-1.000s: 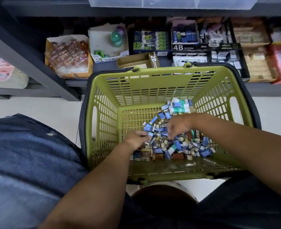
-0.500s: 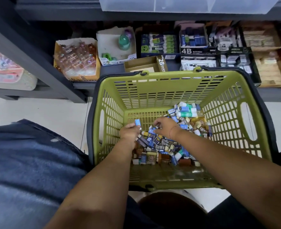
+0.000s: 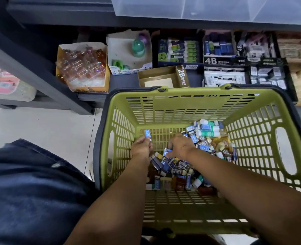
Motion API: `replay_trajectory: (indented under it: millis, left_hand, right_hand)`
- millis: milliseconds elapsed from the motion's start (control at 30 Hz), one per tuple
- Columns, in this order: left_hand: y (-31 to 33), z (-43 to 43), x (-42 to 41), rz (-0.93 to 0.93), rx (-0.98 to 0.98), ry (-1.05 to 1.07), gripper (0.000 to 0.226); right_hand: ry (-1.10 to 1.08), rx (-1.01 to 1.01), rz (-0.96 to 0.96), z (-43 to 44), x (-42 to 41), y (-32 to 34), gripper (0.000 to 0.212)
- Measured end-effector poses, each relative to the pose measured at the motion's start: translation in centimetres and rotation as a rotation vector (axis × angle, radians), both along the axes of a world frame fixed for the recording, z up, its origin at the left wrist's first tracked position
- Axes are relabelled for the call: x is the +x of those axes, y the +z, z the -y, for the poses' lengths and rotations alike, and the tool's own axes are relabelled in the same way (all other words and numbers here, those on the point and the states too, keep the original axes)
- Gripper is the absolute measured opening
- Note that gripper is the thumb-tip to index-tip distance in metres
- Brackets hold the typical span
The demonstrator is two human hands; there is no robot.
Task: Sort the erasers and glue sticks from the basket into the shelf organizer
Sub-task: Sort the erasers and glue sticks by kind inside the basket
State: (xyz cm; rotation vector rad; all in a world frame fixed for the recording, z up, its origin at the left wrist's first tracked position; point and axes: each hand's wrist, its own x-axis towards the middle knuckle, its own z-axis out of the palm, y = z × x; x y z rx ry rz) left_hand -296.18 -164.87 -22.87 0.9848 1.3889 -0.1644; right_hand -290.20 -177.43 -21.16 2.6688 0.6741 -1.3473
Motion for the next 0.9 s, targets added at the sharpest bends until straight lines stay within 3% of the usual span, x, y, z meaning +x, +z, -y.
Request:
replay_trajectory:
  millis: [133, 267, 433, 500, 633, 767, 900]
  left_hand:
    - [-0.5, -0.1, 0.6, -0.023, 0.076, -0.017, 0.022]
    - [-1.1, 0.3, 0.8, 0.000, 0.145, -0.004, 0.020]
    - [-0.2, 1.6, 0.4, -0.007, 0.114, 0.172, 0.020]
    - [-0.2, 1.5, 0.4, 0.004, 0.047, 0.215, 0.013]
    - [-0.5, 0.9, 0.1, 0.007, -0.090, 0.256, 0.021]
    - [-0.3, 1.4, 0.2, 0.053, -0.122, 0.237, 0.026]
    - [0.0, 1.5, 0.1, 0.085, -0.161, 0.203, 0.023]
  right_hand:
    - [0.075, -0.031, 0.040, 0.0, 0.0, -0.6, 0.055]
    - [0.019, 0.068, 0.147, 0.1, -0.2, -1.2, 0.039]
    - [-0.305, 0.213, 0.174, -0.1, 0.1, -1.1, 0.033]
    - [-0.505, 0.288, 0.145, -0.9, 0.7, -1.3, 0.034]
    - [-0.788, 0.407, 0.054, -3.4, 1.5, -1.9, 0.036]
    - [-0.855, 0.436, 0.002, -5.4, 1.5, -3.1, 0.024]
    - [-0.754, 0.503, -0.073, -5.2, 1.7, -3.3, 0.021]
